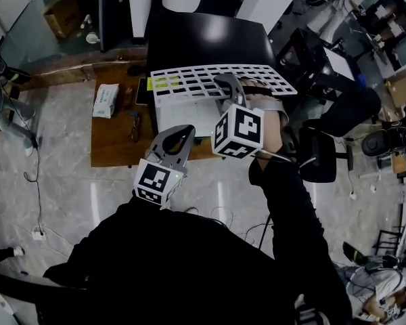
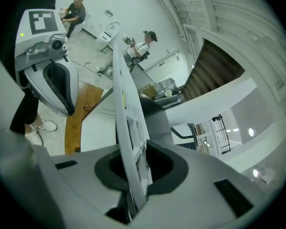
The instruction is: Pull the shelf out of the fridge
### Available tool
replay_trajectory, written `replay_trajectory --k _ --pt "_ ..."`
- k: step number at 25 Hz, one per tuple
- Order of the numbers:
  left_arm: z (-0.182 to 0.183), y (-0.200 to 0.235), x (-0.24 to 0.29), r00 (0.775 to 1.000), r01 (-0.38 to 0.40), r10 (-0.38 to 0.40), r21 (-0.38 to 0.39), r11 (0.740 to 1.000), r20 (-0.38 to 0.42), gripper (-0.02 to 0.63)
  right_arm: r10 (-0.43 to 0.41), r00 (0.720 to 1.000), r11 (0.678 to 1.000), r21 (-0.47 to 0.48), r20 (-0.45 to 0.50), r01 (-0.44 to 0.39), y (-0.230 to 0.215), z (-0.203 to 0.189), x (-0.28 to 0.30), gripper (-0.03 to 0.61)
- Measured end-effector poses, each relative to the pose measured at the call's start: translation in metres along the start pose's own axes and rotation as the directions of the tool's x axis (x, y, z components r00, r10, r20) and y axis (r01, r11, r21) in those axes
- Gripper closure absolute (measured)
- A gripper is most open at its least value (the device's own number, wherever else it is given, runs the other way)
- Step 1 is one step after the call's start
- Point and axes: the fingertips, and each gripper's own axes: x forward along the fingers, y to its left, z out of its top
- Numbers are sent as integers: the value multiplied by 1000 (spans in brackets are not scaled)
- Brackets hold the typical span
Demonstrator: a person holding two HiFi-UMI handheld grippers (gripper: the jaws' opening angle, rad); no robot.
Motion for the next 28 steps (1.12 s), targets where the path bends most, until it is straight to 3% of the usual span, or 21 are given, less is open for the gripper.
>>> replay_trajectory --k 8,15,17,28 --pt "-12 5 2 1000 -3 3 -12 1000 -17 612 140 990 990 -15 -29 -141 8 -2 1 517" --pt "-20 9 2 1000 -12 11 -23 1000 -29 612 292 953 952 -67 -81 -298 24 -7 -7 448" --pt "-23 10 3 999 -13 12 -28 1000 -32 612 322 942 941 -74 -90 -329 30 -9 -7 404" --pt "-32 20 2 999 -21 20 -41 999 -46 612 291 952 953 -58 -90 -297 51 -5 32 307"
